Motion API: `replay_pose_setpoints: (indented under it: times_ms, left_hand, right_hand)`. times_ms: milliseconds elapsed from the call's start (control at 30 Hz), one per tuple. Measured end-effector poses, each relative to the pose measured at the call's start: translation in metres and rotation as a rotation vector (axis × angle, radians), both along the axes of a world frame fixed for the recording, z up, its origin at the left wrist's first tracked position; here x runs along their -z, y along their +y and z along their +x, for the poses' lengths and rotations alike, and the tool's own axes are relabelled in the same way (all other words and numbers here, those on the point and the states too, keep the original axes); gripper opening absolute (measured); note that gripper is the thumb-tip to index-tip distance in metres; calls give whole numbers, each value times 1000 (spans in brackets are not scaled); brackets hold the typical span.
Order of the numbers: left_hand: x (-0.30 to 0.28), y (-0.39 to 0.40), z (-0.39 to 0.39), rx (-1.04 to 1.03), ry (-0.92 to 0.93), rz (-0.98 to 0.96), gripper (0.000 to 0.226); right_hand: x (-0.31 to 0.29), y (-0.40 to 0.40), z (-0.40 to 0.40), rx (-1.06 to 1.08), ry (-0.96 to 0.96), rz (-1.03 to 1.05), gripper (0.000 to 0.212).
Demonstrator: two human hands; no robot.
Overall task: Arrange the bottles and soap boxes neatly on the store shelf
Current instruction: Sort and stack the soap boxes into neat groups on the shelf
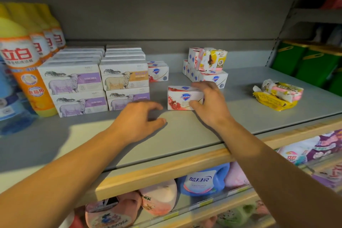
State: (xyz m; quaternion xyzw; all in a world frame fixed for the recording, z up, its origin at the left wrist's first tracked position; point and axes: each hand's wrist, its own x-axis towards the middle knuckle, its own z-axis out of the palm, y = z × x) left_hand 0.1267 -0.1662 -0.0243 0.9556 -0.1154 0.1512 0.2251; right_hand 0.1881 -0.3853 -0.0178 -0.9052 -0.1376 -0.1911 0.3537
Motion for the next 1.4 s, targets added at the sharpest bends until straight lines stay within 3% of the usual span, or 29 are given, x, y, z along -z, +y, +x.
replay_pose_setpoints:
  times_ms: [200,333,733,1067,1233,1400]
  left_hand:
    - [3,-2,0,84,-13,131,39]
    - [2,-2,1,80,-16,132,43]
    - [3,4,20,81,33,22,36]
    - [4,5,21,71,1,24,39]
    - [4,6,21,55,4,26,37]
    - [0,4,18,35,30,-1,36]
  right_hand:
    - [0,2,23,27,-150,-338,53]
    - [-6,22,56,5,-88,-437,54]
    - [-4,79,131,-52,-139,-400,54]
    - [-2,96,144,-45,-142,-389,54]
    - [-7,88,131,-108,-117,-343,65]
    - [-9,46,95,-13,-330,-199,39]
